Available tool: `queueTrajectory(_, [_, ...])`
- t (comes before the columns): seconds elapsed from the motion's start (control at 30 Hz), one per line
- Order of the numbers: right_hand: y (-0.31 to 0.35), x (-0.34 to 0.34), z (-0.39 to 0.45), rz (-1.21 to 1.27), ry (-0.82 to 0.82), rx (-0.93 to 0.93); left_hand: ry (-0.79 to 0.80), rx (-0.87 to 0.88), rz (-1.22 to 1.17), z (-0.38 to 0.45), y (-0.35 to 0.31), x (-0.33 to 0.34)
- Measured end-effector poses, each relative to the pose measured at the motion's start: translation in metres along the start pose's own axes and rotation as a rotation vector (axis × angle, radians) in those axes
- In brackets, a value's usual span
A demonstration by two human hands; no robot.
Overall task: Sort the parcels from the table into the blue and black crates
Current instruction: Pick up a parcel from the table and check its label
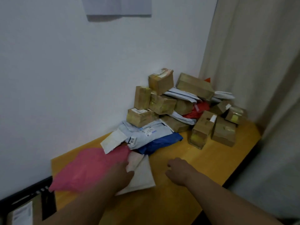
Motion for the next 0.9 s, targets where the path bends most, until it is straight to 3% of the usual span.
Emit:
queueTrajectory(0.2, [-0.058, -0.026, 0.039, 0.052, -0.046, 0.043, 0.004, 0.014, -0.042, 0.041, -0.049, 0.003])
queueTrajectory(0.47, [-0.183, -0.099, 0.109, 0.368, -0.348, 0.232, 0.013, -0.038, -0.156, 0.109, -0.154, 0.03])
queueTrajectory(0.67, [-0.26, -0.141, 0.146, 0.382, -0.235, 0.242, 0.081, 0.003, -0.204, 0.155, -0.264, 0.058])
queueTrajectory(0.9, [-0.306, -0.139, 0.18, 0.232, -0.075, 0.116, 0.066, 0.029, -0.087, 0.193, -0.333, 0.082])
Point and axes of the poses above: each hand's wrist, its own z-axis towards the middle knuckle, its own x-axis out of the palm, y = z × x, the point moved 3 cm from there along z, towards the middle knuckle, and after that the axes turned 1 degree about x, right-handed, at the moved point
